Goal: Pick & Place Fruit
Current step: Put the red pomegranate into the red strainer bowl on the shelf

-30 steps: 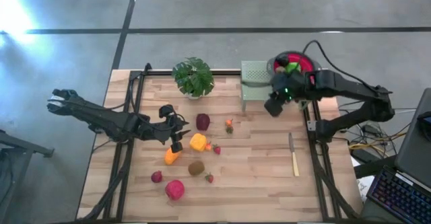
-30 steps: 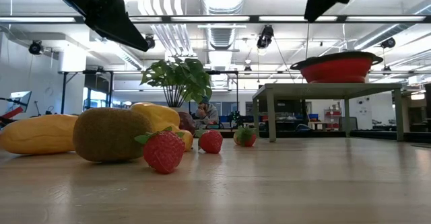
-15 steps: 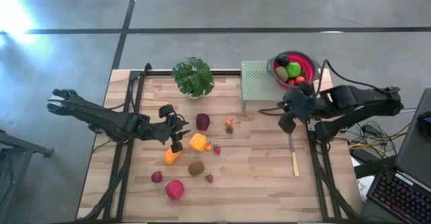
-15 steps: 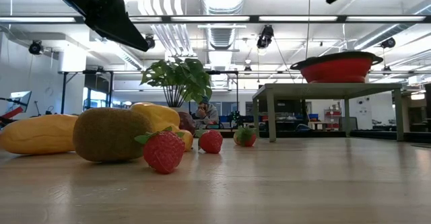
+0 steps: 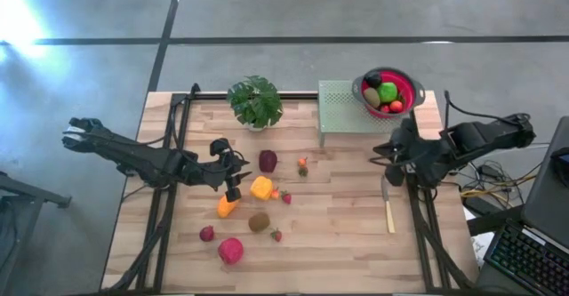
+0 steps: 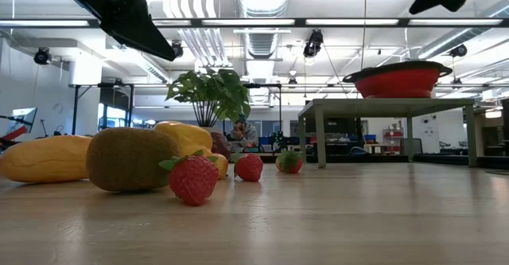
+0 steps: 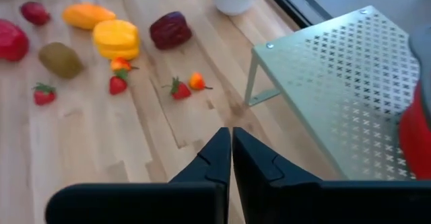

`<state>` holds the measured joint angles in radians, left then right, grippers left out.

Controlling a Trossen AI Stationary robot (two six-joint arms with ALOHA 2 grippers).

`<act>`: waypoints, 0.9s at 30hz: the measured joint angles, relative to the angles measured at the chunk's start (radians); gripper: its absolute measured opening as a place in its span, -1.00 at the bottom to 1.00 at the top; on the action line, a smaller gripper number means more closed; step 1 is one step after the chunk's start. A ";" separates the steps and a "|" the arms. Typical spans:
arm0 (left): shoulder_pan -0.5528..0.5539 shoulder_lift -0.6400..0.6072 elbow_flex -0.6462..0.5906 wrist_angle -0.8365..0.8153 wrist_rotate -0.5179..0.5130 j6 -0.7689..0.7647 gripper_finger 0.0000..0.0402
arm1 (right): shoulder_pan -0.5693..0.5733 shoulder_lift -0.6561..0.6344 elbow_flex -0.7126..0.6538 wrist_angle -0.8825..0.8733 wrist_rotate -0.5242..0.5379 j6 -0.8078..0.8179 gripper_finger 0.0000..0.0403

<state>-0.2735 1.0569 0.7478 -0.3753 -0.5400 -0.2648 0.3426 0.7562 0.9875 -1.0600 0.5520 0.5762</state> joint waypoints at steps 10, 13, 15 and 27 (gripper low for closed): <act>0.000 0.000 0.000 0.000 0.000 0.000 -0.27 | 0.102 -0.158 -0.155 0.074 0.000 -0.053 -0.90; 0.000 0.000 0.000 0.000 0.000 0.000 -0.27 | 0.105 -0.206 -0.187 0.076 0.001 -0.074 -0.94; 0.000 0.000 0.000 0.000 0.000 0.000 -0.27 | 0.105 -0.239 -0.205 0.077 0.011 -0.090 -0.95; 0.000 0.000 0.000 0.005 0.000 0.000 -0.27 | 0.105 -0.388 -0.295 0.336 0.122 -0.366 -0.91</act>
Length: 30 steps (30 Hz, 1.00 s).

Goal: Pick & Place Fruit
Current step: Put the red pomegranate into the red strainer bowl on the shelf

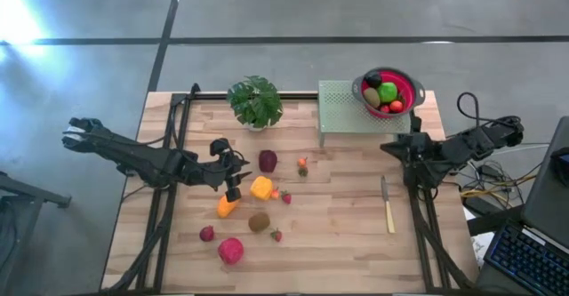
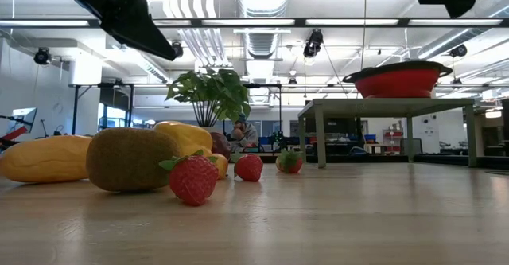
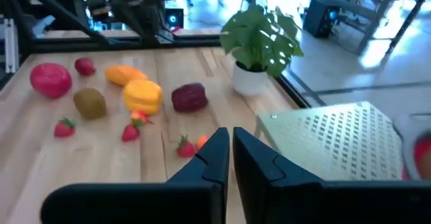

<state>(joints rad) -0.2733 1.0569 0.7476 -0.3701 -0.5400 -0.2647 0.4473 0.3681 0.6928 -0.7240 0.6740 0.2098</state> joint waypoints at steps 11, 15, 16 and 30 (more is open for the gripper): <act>0.000 0.000 0.000 0.003 0.001 0.050 -0.27 | 0.000 -0.034 -0.121 0.117 -0.051 -0.014 -0.96; 0.001 0.000 0.000 0.003 0.005 0.051 -0.27 | 0.000 -0.032 -0.177 0.171 -0.086 -0.011 -0.96; 0.001 0.000 0.000 0.003 0.006 0.051 -0.27 | 0.000 -0.032 -0.189 0.193 -0.100 -0.018 -0.96; 0.001 0.000 0.000 -0.098 0.165 -0.048 -0.27 | 0.000 -0.032 -0.217 0.178 -0.129 0.016 -0.96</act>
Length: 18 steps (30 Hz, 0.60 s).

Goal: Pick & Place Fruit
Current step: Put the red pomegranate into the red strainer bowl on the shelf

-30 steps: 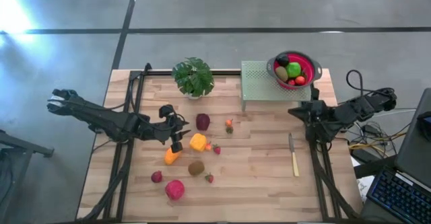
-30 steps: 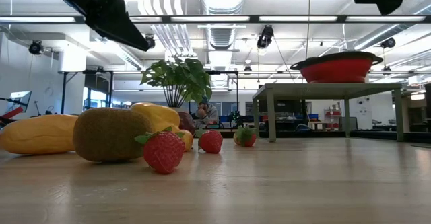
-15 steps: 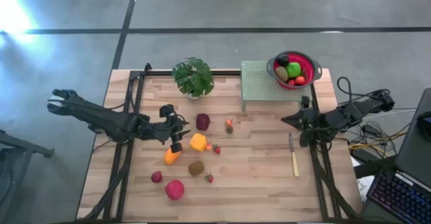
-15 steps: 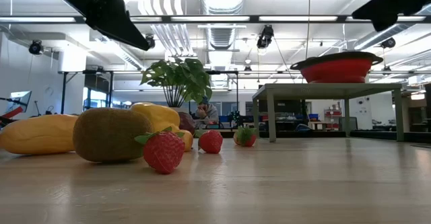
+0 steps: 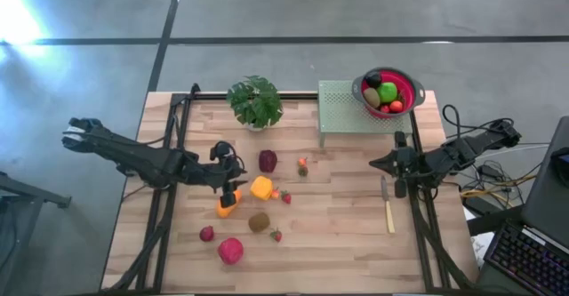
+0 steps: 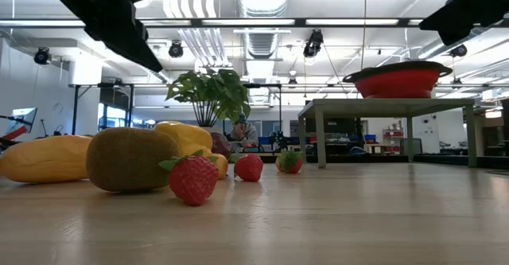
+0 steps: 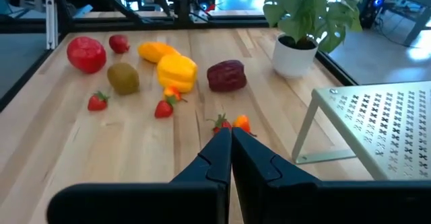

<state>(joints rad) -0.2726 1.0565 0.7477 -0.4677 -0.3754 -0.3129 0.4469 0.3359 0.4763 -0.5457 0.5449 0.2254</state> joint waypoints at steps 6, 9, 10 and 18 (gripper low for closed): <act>0.000 0.000 0.013 -0.012 0.159 -0.024 -0.27 | 0.000 0.000 0.000 0.000 0.000 0.000 -0.96; 0.000 0.000 0.030 -0.041 0.260 -0.056 -0.27 | 0.000 0.001 0.000 0.000 0.000 0.000 -0.96; -0.002 0.000 0.040 -0.066 0.296 -0.069 -0.27 | 0.000 0.001 0.000 0.000 0.000 0.000 -0.96; -0.132 0.036 0.176 -0.411 0.350 -0.425 -0.28 | 0.000 0.000 0.000 0.001 0.000 0.000 -0.96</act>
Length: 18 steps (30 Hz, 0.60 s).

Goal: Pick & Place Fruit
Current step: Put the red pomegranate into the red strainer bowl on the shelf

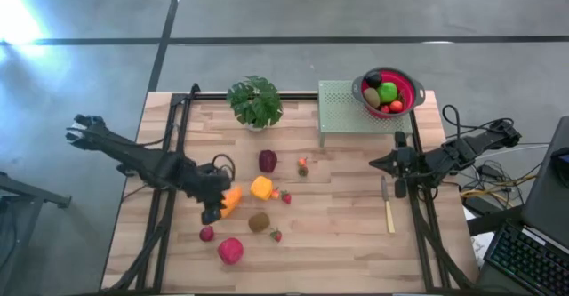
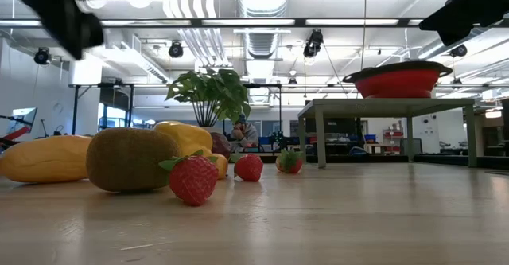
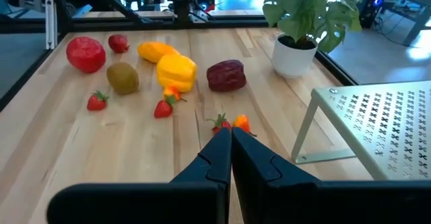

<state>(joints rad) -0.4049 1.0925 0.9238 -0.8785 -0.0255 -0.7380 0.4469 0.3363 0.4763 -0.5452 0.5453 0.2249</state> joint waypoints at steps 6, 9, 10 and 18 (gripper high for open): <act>-0.188 0.095 0.097 -0.109 -0.017 -0.210 -0.40 | 0.000 0.000 0.000 0.000 0.000 0.000 -0.96; -0.254 0.152 0.132 -0.124 -0.018 -0.269 -0.48 | 0.000 0.000 0.000 0.000 0.000 0.000 -0.96; -0.270 0.171 0.142 -0.129 -0.017 -0.286 -0.50 | 0.000 0.000 0.000 0.000 0.000 0.000 -0.96; -0.316 0.267 0.164 -0.152 0.150 -0.297 -0.58 | 0.000 0.000 0.000 0.000 0.000 0.000 -0.96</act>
<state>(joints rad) -0.7212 1.3594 1.0878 -1.0303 0.1246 -1.0346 0.4469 0.3363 0.4763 -0.5449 0.5457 0.2249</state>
